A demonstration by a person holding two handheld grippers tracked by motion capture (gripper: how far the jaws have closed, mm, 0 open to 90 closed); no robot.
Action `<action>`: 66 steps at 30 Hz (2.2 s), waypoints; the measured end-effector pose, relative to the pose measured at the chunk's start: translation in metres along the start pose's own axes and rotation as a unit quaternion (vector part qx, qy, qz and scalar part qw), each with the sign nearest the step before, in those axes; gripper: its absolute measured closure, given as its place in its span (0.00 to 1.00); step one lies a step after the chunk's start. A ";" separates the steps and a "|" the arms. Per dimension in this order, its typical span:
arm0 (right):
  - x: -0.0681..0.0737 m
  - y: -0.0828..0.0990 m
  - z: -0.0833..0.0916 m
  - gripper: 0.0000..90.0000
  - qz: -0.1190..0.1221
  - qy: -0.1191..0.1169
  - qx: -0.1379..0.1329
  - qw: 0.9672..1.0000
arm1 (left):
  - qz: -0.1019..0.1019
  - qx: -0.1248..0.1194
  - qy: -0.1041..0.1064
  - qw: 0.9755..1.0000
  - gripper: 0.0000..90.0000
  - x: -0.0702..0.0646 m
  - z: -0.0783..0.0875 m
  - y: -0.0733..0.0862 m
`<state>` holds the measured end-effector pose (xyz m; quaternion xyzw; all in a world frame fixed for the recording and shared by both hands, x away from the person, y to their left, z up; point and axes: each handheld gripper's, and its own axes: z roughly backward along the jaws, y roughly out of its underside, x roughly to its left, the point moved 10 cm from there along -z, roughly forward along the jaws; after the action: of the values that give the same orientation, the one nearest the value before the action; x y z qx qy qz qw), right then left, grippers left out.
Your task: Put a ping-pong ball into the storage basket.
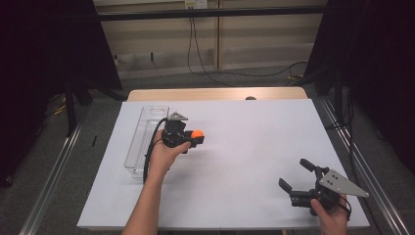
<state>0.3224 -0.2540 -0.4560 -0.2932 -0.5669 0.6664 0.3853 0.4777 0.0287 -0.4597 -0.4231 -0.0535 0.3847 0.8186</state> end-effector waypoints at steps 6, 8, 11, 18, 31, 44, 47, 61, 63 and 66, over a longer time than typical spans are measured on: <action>0.000 0.000 0.000 0.01 0.000 0.000 0.000 1.000 | 0.006 -0.004 -0.004 1.000 0.56 0.002 0.002 -0.001; 0.000 0.000 0.000 0.01 0.001 0.000 0.000 1.000 | 0.003 -0.003 -0.004 1.000 0.56 0.003 0.003 -0.001; 0.000 0.000 0.000 0.01 0.001 0.000 0.000 1.000 | 0.006 -0.006 -0.005 1.000 0.56 0.004 0.005 -0.001; 0.000 0.000 0.000 0.01 0.000 0.000 0.000 1.000 | 0.008 -0.005 -0.009 1.000 0.56 0.008 0.009 -0.001; 0.000 0.000 0.000 0.01 0.000 0.000 0.000 1.000 | 0.013 -0.012 -0.009 1.000 0.56 0.013 0.015 -0.002; 0.000 0.000 0.000 0.01 -0.001 0.001 0.000 1.000 | 0.011 -0.015 -0.018 1.000 0.56 0.018 0.021 -0.003; 0.000 0.000 0.000 0.01 0.000 0.000 0.000 1.000 | 0.014 -0.017 -0.020 1.000 0.56 0.019 0.023 -0.003; 0.000 0.000 0.000 0.01 0.000 0.001 0.000 1.000 | 0.016 -0.018 -0.029 0.999 0.56 0.025 0.028 -0.002; 0.000 0.000 0.000 0.01 -0.001 0.001 0.000 1.000 | 0.016 -0.016 -0.030 0.999 0.56 0.026 0.029 -0.001; 0.000 0.000 0.000 0.01 0.000 0.001 0.000 1.000 | 0.016 -0.015 -0.031 0.999 0.56 0.027 0.031 0.000</action>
<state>0.3221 -0.2538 -0.4560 -0.2934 -0.5668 0.6660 0.3860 0.4842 0.0668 -0.4465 -0.4245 -0.0776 0.4097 0.8037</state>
